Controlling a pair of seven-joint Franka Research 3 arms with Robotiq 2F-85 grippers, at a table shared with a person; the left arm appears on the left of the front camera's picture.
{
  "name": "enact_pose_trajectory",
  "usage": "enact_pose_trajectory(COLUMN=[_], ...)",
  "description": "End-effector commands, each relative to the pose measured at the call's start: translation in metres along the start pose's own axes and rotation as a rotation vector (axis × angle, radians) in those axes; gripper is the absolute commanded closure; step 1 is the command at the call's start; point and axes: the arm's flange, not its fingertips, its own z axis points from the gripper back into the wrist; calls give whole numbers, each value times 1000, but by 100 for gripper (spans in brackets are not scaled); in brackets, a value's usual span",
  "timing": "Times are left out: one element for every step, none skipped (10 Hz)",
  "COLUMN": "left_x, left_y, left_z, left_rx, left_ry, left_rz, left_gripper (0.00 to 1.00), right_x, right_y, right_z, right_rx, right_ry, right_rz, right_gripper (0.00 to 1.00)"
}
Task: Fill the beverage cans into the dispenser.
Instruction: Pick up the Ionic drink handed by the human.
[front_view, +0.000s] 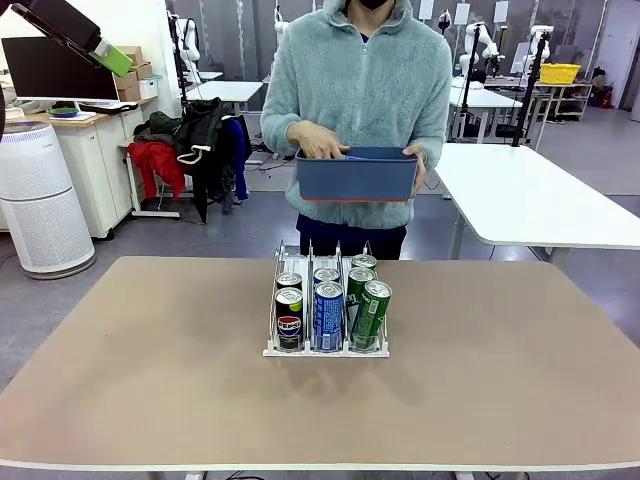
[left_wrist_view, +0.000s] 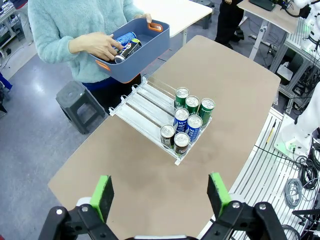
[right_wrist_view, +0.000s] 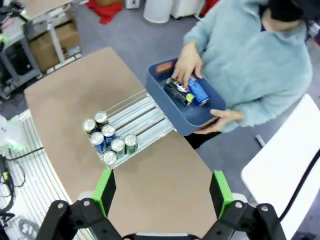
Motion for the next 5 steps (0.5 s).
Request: enact_pose_trajectory(left_x=[-1, -1, -1, -1, -1], left_y=[0, 0, 0, 0, 0], left_z=[-1, -1, -1, -1, -1], left_rx=[-7, -7, -7, -7, -7], left_ry=[-1, -1, -1, -1, -1], left_rz=[13, 13, 13, 13, 13], left_gripper=[0, 0, 0, 0, 0], right_x=[-1, -4, -4, -2, -2], right_y=[0, -2, -4, -6, -6], right_z=[1, 6, 7, 7, 7], right_rx=[-73, -82, -86, -41, -41], right_ry=[13, -1, 0, -5, -5], right_rz=[-68, -85, -98, -49, -49], right_gripper=[0, 0, 0, 0, 0])
